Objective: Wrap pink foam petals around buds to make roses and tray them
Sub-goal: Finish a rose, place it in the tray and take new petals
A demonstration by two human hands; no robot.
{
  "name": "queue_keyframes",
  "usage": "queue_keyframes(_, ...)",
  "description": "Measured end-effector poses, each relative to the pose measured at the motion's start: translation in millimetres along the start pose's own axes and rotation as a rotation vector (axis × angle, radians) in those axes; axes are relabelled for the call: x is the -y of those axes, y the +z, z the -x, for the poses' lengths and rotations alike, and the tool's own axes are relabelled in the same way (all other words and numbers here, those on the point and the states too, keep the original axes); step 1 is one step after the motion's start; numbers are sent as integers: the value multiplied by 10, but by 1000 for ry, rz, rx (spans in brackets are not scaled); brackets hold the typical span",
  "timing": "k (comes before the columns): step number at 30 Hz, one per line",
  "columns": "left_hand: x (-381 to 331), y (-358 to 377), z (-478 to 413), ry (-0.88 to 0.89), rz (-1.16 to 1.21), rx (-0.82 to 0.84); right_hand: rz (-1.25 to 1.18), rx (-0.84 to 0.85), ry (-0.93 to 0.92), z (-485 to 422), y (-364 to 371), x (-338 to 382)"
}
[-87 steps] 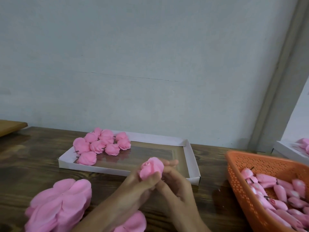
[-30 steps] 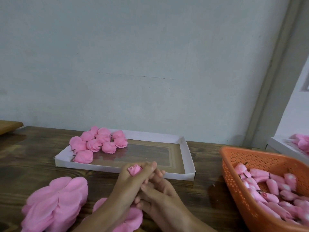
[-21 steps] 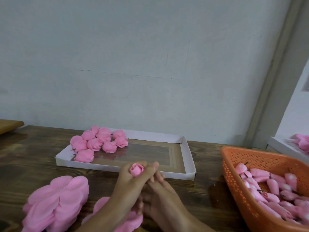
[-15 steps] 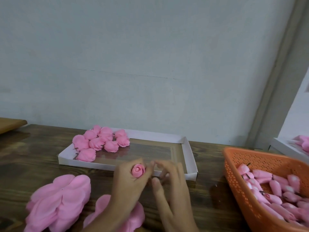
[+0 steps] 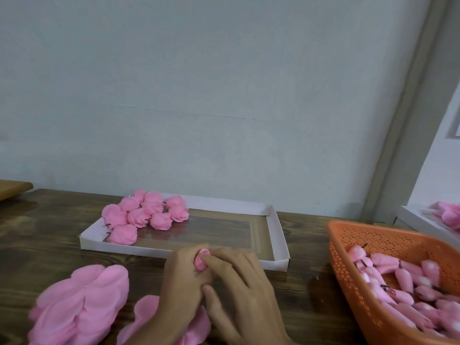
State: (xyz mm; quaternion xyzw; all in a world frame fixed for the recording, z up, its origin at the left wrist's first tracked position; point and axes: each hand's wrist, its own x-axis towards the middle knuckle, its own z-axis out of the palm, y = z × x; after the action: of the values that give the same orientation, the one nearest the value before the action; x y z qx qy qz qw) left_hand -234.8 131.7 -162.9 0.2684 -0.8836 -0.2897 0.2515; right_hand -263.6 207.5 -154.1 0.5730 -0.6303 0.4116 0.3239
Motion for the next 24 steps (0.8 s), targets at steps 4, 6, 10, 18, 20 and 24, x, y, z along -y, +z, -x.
queue_keyframes(4,280,-506,-173,148,779,-21,-185,-131,235,32,0,-10)
queue_keyframes(6,338,-552,-257,113,978,-8,-282,-125,363,36,22,-44)
queue_keyframes(10,288,-394,-219,-37,1239,205,-499,14,472,14,61,-56)
queue_keyframes(18,274,-456,-159,-33,1280,359,-890,-24,769,-33,92,6)
queue_keyframes(20,296,-522,-181,-7,1231,381,-1066,56,883,-66,97,31)
queue_keyframes(24,296,-547,-188,-20,1150,360,-1328,56,988,-122,158,79)
